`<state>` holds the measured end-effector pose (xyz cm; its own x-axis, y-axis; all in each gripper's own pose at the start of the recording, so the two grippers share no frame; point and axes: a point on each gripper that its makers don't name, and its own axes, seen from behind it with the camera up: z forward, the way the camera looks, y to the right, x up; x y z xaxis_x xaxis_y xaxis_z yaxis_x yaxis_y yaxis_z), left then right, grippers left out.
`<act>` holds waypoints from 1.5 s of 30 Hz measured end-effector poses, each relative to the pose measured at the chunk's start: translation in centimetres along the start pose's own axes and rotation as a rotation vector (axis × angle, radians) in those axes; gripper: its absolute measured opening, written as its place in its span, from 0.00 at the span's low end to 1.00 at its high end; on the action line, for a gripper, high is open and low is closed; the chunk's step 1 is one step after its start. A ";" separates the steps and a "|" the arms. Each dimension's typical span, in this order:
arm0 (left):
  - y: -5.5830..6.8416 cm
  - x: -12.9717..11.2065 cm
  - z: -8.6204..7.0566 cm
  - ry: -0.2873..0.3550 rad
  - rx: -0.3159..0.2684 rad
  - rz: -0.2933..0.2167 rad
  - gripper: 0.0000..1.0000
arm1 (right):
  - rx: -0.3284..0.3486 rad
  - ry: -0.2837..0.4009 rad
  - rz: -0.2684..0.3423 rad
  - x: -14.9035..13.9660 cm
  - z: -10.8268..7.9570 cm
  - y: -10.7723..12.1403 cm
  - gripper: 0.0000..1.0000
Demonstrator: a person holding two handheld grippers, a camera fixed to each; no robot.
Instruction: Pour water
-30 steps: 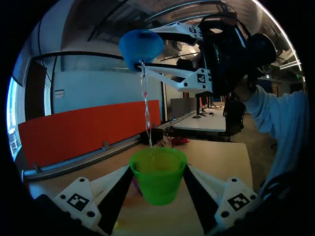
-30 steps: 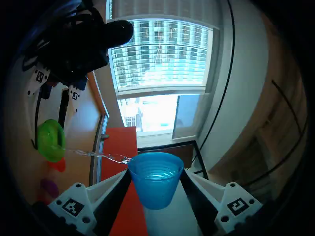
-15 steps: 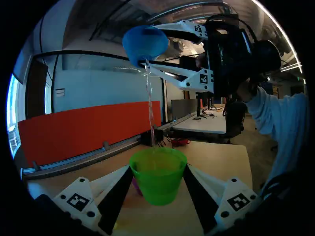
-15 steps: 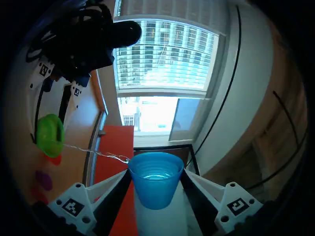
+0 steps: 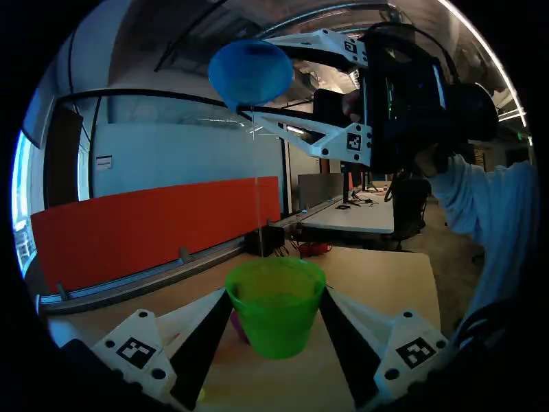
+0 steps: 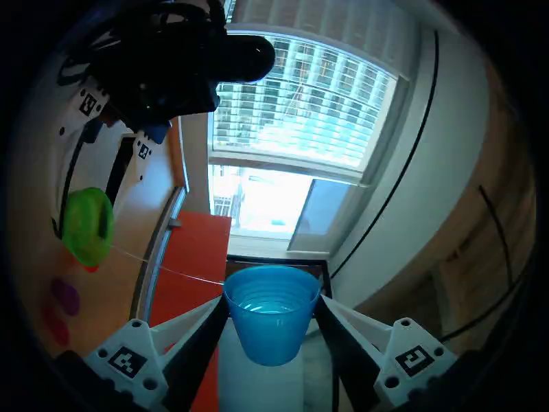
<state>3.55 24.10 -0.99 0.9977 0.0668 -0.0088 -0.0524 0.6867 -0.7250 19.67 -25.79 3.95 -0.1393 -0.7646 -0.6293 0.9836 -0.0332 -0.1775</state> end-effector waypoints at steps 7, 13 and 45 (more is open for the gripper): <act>-0.1 0.1 0.0 0.003 0.002 -0.001 0.85 | -0.010 0.008 -0.047 0.9 -0.1 -0.1 0.89; -0.2 0.1 -0.1 0.005 0.003 -0.003 0.85 | -0.012 0.015 -0.031 1.4 -0.1 0.1 0.89; -0.7 0.8 -0.8 0.011 0.027 0.021 0.85 | 0.126 -0.057 0.878 0.7 -1.3 -3.3 0.89</act>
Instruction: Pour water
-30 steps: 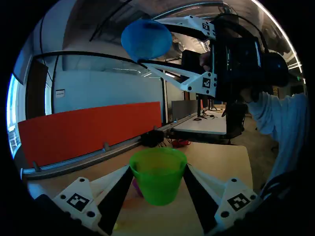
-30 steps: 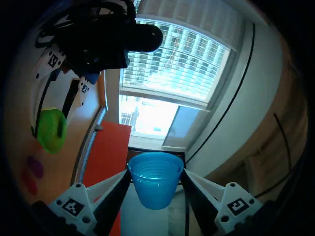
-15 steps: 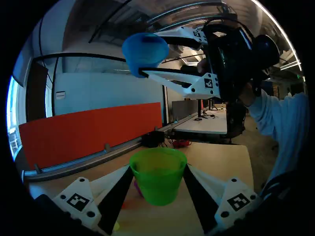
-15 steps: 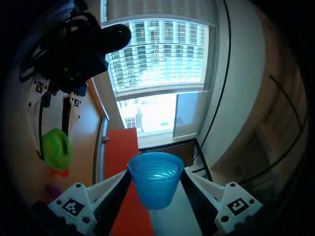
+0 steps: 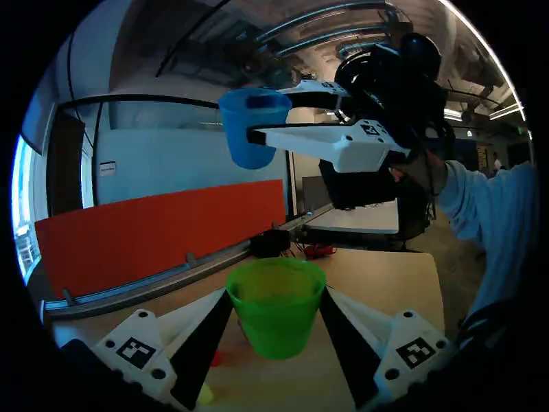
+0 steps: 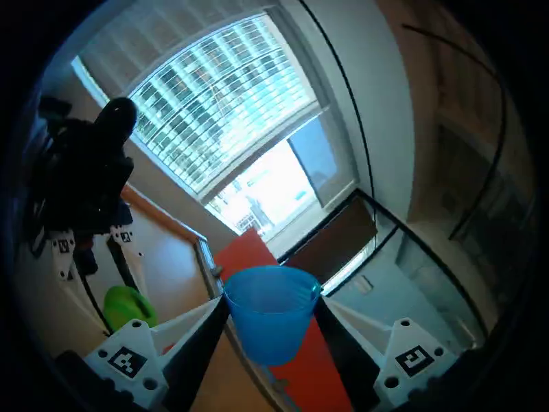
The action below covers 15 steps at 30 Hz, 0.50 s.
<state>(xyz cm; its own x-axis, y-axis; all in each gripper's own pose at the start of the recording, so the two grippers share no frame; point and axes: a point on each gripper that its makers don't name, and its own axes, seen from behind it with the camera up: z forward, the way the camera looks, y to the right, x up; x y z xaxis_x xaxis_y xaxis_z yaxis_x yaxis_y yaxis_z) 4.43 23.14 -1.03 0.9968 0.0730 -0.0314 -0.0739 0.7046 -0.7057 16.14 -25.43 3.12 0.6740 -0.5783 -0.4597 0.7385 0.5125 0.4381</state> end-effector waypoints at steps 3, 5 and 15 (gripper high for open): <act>-0.2 0.2 -0.1 0.003 0.005 0.001 0.85 | 0.026 -0.007 0.152 0.0 -0.1 -0.5 0.90; -0.4 0.3 -0.2 0.005 0.008 0.001 0.85 | 0.042 -0.009 0.259 0.1 -0.3 -0.9 0.89; -1.0 0.9 -1.0 0.012 0.020 0.005 0.85 | 0.098 0.000 0.605 0.0 -0.7 -1.4 0.89</act>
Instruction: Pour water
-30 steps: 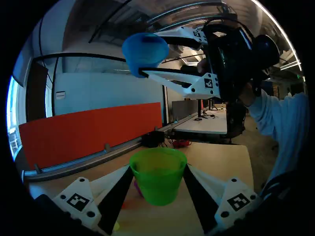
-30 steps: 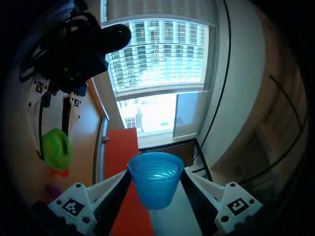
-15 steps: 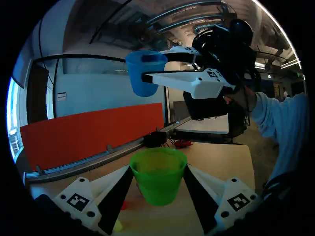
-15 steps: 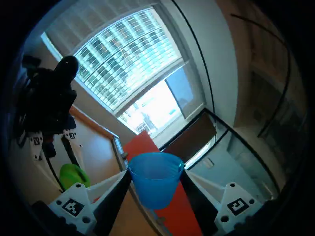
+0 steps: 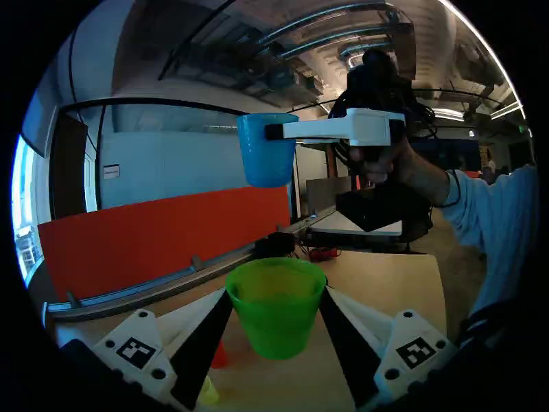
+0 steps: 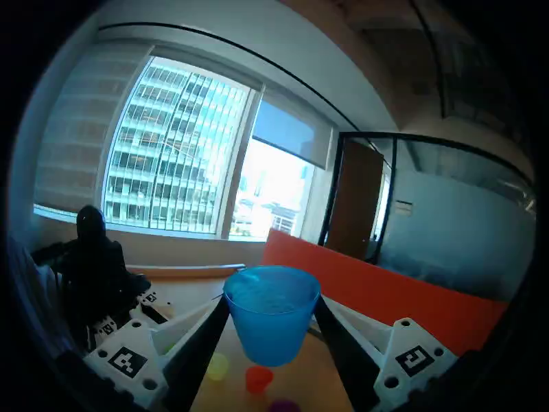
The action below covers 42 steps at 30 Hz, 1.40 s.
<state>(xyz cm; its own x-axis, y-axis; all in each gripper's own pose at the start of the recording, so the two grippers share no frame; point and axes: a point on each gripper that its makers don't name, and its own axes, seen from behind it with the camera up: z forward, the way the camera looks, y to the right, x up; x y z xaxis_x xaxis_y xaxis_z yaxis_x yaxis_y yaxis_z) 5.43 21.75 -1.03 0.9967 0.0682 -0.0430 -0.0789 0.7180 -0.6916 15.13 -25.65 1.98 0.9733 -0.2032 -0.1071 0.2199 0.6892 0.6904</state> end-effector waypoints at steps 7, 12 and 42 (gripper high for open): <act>-0.7 0.1 -0.5 0.003 0.014 -0.001 0.85 | -0.004 -0.005 0.067 -0.6 -0.4 0.6 0.90; -1.5 -0.4 -1.0 -0.009 0.030 0.004 0.85 | -0.021 -0.012 0.071 -1.6 -1.0 1.2 0.90; -1.6 -5.3 -1.9 -0.114 0.042 0.008 0.85 | 0.000 -0.075 0.115 -9.6 -4.4 1.5 0.90</act>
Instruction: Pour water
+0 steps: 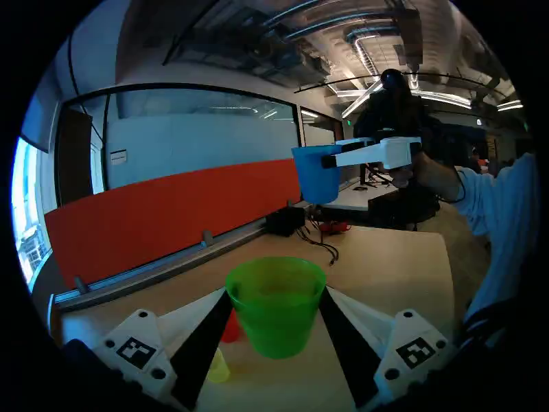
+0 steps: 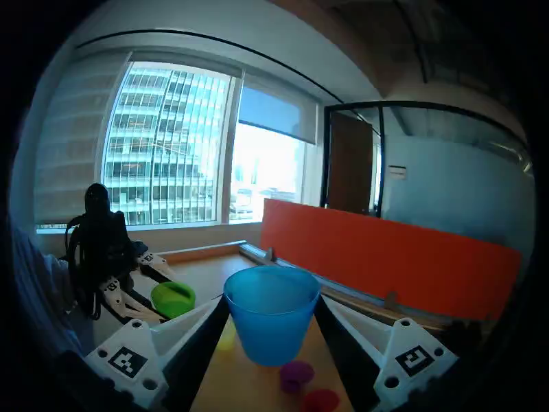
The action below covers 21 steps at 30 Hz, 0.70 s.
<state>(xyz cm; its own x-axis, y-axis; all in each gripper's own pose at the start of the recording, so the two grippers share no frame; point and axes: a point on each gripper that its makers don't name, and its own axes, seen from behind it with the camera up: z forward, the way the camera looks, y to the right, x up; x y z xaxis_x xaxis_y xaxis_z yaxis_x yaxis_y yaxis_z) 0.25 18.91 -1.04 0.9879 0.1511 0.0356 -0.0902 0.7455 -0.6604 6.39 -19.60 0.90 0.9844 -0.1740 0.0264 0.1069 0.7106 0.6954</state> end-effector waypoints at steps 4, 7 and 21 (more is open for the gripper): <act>0.3 -1.0 0.4 -0.021 -0.009 -0.008 0.85 | 0.016 -0.014 0.011 -1.4 0.0 -0.3 0.90; 0.6 -1.5 0.6 -0.030 -0.018 -0.014 0.85 | 0.029 -0.031 0.014 -2.6 0.0 -0.5 0.90; 1.6 -4.6 1.5 -0.104 -0.051 -0.023 0.85 | 0.099 -0.153 0.040 -8.5 -0.1 -1.5 0.90</act>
<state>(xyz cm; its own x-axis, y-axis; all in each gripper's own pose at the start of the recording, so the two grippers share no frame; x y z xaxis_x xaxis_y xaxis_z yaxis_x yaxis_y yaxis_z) -4.65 20.39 -1.12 0.9709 0.2030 0.1267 -0.0590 0.7160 -0.6956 -2.10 -19.14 -0.45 0.9541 -0.2536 0.1592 0.0463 0.6501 0.7585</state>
